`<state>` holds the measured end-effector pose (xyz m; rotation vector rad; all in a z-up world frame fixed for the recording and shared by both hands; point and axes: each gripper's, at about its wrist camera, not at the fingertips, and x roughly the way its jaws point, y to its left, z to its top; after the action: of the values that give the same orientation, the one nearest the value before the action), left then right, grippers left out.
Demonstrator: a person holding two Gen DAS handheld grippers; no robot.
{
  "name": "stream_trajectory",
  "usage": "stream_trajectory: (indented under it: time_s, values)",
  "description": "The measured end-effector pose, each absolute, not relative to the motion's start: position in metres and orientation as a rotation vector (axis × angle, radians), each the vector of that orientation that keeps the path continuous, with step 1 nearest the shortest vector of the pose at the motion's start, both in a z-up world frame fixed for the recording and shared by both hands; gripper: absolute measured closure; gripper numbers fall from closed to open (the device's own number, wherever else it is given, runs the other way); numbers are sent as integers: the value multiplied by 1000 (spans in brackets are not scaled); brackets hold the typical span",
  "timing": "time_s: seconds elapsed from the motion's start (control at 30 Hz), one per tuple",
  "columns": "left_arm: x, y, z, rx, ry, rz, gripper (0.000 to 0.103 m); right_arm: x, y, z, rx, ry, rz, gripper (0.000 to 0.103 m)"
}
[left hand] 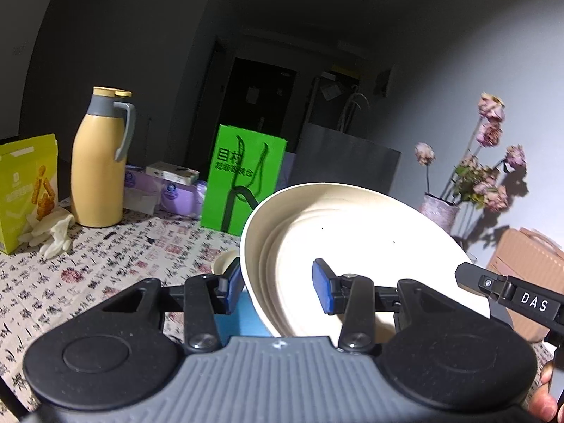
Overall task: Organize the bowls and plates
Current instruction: 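Lift the cream plate and carry it in front of the bowls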
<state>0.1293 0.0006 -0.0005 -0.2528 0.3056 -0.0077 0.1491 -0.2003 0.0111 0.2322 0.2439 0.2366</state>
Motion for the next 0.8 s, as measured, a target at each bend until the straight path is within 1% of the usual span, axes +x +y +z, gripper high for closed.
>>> stream_trajectory:
  time_s: [0.47,0.8]
  values:
    - [91,-41,-23,-224,337,-45,61,101,-242,-17,261,274,198,95]
    - [72,-57,-51,-210,394,-54,61,73,-258,-45,281,316,179,95]
